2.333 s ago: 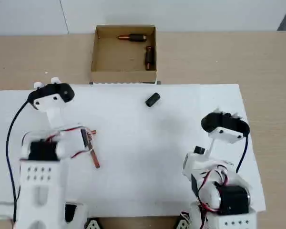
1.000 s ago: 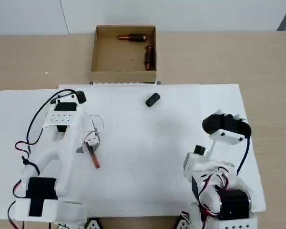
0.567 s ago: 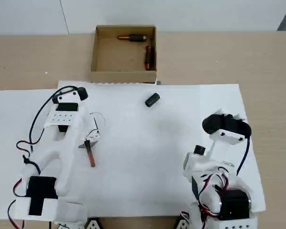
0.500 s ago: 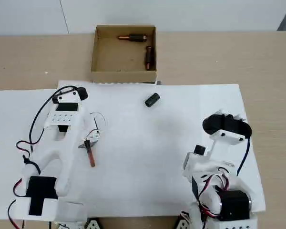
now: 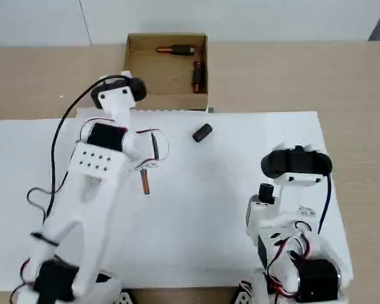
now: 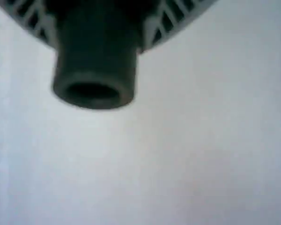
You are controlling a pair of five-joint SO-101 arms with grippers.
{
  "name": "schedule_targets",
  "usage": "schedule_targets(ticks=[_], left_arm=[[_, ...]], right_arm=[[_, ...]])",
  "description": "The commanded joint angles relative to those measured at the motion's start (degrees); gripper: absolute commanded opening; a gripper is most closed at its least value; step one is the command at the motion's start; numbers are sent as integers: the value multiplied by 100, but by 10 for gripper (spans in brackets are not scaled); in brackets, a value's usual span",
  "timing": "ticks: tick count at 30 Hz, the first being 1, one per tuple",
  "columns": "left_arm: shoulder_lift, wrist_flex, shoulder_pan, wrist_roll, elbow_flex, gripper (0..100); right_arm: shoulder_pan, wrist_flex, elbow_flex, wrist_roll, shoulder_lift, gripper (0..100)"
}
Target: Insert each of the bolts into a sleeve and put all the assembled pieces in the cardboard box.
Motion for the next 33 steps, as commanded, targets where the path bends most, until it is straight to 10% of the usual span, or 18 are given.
schedule_targets(ticks=[1,11,19,33], left_arm=[[-782,220,53,-176,-286,5],[-2127,26,-466,-1600,251,5],[-3991,-1785,-571,-2224,2633,5],[-5881,-2971,-545,-1451,4462,5]], right_arm=[[40,-75,-308,316,-40,2],[4,-409,-299,448,4,2],[4,-1147,457,440,-40,2],[-1341,-3231,1934,457,-40,2]])
